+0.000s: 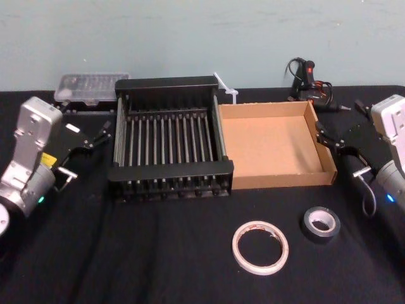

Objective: Pick up the white tape and place it into the black box , Pick up the silver tape and place it into the brown box.

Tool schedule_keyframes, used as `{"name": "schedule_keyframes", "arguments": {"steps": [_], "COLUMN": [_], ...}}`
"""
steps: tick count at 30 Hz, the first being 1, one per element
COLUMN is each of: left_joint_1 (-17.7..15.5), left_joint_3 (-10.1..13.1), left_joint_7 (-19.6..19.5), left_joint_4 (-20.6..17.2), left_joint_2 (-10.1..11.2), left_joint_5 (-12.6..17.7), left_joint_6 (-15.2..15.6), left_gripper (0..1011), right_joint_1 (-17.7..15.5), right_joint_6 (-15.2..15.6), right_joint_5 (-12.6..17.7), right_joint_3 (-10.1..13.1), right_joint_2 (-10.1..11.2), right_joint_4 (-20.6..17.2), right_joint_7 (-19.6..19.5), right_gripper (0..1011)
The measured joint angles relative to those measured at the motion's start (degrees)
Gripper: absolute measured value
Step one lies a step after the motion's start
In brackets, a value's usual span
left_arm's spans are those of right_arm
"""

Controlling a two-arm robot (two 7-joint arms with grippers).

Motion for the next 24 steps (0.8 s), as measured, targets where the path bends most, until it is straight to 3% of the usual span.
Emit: {"name": "schedule_keyframes", "arguments": {"steps": [24], "left_joint_1": [0.0], "left_joint_3": [0.0], "left_joint_7": [0.0], "left_joint_4": [0.0], "left_joint_2": [0.0], "left_joint_5": [0.0], "left_joint_6": [0.0], "left_gripper": [1001], "right_joint_1": [0.0], "right_joint_6": [0.0], "right_joint_5": [0.0], "right_joint_3": [0.0], "right_joint_2": [0.0], "right_joint_4": [0.0], "right_joint_7": [0.0], "right_gripper": [1002]}}
